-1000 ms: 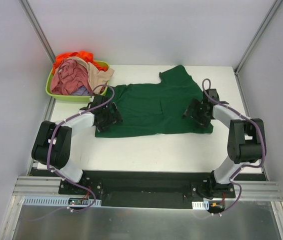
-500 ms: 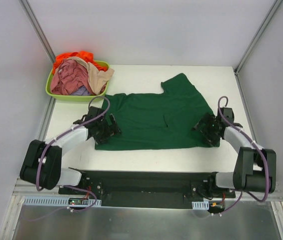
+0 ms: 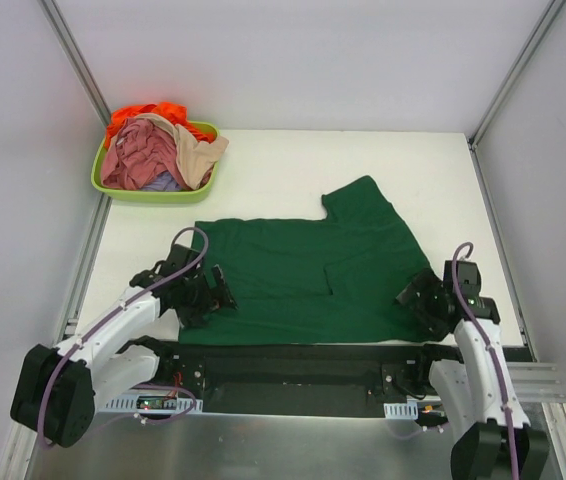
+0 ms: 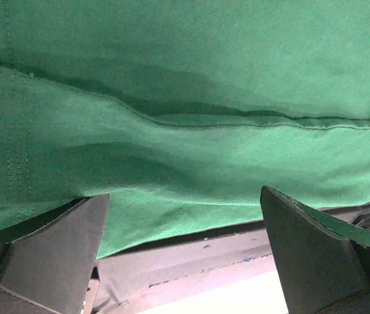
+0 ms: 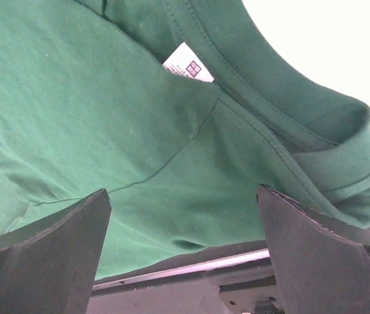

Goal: Fold and stack the t-shirts
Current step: Fold the flattened tshirt in 1/3 of the way, then grap the side of the flattened tshirt furthest away from the robot with both arms

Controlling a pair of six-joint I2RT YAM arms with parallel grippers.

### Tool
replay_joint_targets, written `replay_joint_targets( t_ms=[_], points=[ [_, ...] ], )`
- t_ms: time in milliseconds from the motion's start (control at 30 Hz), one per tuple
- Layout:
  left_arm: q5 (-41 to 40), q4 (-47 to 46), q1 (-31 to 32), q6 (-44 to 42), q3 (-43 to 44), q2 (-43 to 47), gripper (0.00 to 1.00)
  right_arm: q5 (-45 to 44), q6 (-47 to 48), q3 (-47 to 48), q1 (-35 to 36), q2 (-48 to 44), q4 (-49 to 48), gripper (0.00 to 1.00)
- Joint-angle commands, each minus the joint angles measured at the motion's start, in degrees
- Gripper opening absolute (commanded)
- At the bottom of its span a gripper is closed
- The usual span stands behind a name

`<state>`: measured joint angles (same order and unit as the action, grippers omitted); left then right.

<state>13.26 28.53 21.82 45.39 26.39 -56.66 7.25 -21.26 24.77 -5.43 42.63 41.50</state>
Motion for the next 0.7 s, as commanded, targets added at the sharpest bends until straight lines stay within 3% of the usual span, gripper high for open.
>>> replay_joint_targets(
  t_ms=[0, 233, 367, 433, 567, 667],
  points=[
    [-0.86, 7.76, 0.94, 1.37, -0.38, 3.31, 0.99, -3.37, -1.07, 1.32, -0.46, -6.15, 7.2, 0.96],
    [-3.23, 8.55, 1.2, -0.64, 5.15, 6.39, 0.99, -3.29, 3.76, 9.22, -0.37, -5.46, 7.02, 0.96],
    [-8.93, 10.48, 1.2, -3.11, 11.03, 5.43, 0.99, -5.39, 3.33, 14.76, 0.77, -2.74, 4.31, 0.96],
    [-15.42, 12.07, 1.2, -3.37, 14.81, 3.59, 0.99, -6.89, 2.89, 18.71, 4.18, 0.07, 2.2, 0.96],
    [-25.19, 11.98, 0.85, -3.2, 22.72, -3.78, 0.99, -19.0, 3.5, 29.16, 14.9, 8.85, -0.27, 0.96],
    [-30.46, 11.98, -0.73, -2.24, 29.84, -11.34, 0.99, -20.7, 4.82, 34.1, 18.61, 16.23, -6.05, 0.96]
  ],
)
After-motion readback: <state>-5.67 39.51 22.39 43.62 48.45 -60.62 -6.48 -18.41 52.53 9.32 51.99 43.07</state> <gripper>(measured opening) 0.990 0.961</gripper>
